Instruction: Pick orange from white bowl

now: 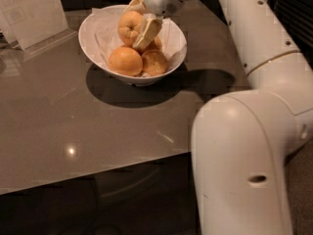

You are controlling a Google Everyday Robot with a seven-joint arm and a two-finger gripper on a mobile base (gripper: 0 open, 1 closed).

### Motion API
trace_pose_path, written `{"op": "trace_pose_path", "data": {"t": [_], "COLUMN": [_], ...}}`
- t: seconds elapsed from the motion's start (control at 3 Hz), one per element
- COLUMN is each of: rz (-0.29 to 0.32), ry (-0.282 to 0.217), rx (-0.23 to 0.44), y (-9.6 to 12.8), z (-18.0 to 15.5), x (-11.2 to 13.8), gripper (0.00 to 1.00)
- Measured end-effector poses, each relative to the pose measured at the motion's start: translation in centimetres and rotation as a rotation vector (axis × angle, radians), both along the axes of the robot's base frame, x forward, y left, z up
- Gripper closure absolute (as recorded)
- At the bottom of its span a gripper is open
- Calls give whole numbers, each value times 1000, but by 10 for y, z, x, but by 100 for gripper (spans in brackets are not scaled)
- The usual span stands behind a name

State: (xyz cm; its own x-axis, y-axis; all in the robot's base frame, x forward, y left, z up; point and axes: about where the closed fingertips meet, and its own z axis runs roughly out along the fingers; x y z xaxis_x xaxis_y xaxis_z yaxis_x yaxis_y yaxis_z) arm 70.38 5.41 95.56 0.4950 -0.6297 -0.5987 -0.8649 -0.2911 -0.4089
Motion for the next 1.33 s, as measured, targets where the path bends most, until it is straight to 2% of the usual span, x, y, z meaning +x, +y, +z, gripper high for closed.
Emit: {"op": "trace_pose_path", "data": {"t": [0.33, 0.67, 1.0, 1.33], "rz": [-100, -174, -235, -241], "ry": [-127, -250, -195, -133], "rx": [96, 199, 237, 199], "y": [-38, -55, -69, -72], "z": [68, 137, 116, 78], "x": [-32, -89, -124, -132], "gripper": [100, 100, 100, 100]}}
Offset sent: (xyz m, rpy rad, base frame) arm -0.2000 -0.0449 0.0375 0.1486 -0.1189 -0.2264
